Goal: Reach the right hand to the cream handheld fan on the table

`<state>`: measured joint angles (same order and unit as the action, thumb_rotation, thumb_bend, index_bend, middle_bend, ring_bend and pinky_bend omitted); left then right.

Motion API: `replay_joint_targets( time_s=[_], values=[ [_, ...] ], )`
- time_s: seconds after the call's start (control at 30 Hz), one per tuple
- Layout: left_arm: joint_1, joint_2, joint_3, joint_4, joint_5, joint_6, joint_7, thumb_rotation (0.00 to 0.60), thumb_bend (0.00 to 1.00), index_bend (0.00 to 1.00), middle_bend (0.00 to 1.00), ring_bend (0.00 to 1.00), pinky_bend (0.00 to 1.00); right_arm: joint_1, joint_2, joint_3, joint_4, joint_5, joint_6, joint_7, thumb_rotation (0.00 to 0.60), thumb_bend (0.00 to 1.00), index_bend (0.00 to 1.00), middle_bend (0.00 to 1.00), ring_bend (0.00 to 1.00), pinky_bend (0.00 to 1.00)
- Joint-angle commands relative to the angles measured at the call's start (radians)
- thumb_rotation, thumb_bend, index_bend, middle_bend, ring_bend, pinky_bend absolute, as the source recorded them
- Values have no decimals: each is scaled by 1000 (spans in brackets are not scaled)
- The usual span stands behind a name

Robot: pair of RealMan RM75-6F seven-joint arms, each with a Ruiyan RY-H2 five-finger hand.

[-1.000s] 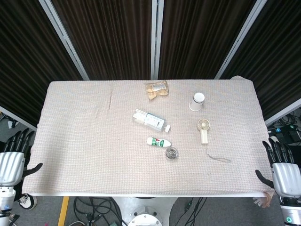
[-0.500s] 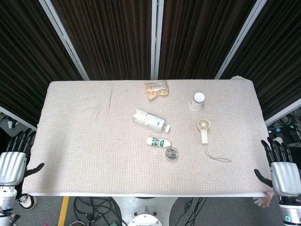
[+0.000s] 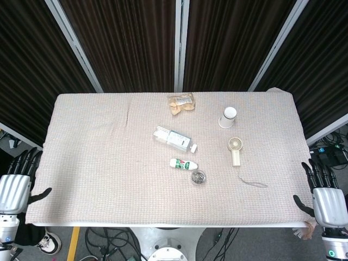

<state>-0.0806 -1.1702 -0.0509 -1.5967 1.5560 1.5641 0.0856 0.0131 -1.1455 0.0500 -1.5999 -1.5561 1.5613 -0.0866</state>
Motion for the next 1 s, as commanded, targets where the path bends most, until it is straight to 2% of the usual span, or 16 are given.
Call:
replay_joint_targets(
  time_s=[0.03, 0.13, 0.2, 0.37, 0.43, 0.53, 0.6, 0.7, 0.73, 0.8, 0.87, 1.0],
  values=[
    [4, -10, 5, 7, 0, 2, -5, 600, 31, 37, 0, 0, 127, 7, 4, 3, -4, 7, -13, -1, 600, 148, 0, 0, 0, 0],
    [4, -17, 5, 19, -3, -1, -8, 600, 32, 37, 0, 0, 127, 18, 5, 7, -8, 17, -32, -18, 600, 164, 0, 0, 0, 0],
    [3, -18, 4, 24, -8, -5, -11, 600, 32, 37, 0, 0, 127, 25, -1, 12, -6, 21, -39, -24, 600, 233, 0, 0, 0, 0],
    [-2, -12, 1, 28, -6, -9, -12, 600, 32, 38, 0, 0, 127, 51, -14, 21, -4, 36, -79, -55, 600, 920, 0, 0, 0, 0],
    [-2, -8, 0, 26, -6, -7, -13, 600, 32, 37, 0, 0, 127, 68, -17, 25, -13, 51, -111, -84, 600, 999, 0, 9, 0, 0],
    [1, -9, 0, 26, -9, -6, -17, 600, 33, 37, 0, 0, 127, 94, -23, 31, -36, 73, -155, -124, 600, 1000, 0, 93, 12, 46],
    [2, -12, 2, 30, -12, -8, -20, 600, 32, 37, 0, 0, 127, 113, -35, 38, -43, 85, -179, -155, 600, 1000, 0, 171, 107, 191],
    [1, -16, 3, 39, -16, -13, -25, 600, 32, 37, 0, 0, 127, 140, -68, 50, -27, 91, -197, -204, 600, 1000, 0, 300, 406, 483],
    [1, -17, 3, 41, -17, -14, -27, 600, 32, 37, 0, 0, 127, 148, -79, 53, -20, 95, -203, -222, 600, 1000, 0, 364, 475, 539],
    [0, -20, 1, 48, -20, -17, -34, 600, 32, 37, 0, 0, 127, 168, -97, 56, -22, 119, -240, -251, 600, 1000, 0, 587, 635, 656],
    [-1, -20, 0, 53, -23, -19, -38, 600, 32, 37, 0, 0, 127, 188, -107, 59, -29, 146, -278, -271, 600, 1000, 0, 725, 734, 726],
    [-1, -24, -1, 65, -30, -23, -50, 600, 32, 37, 0, 0, 127, 231, -149, 77, -13, 210, -345, -306, 600, 1000, 0, 833, 797, 760]
  ],
)
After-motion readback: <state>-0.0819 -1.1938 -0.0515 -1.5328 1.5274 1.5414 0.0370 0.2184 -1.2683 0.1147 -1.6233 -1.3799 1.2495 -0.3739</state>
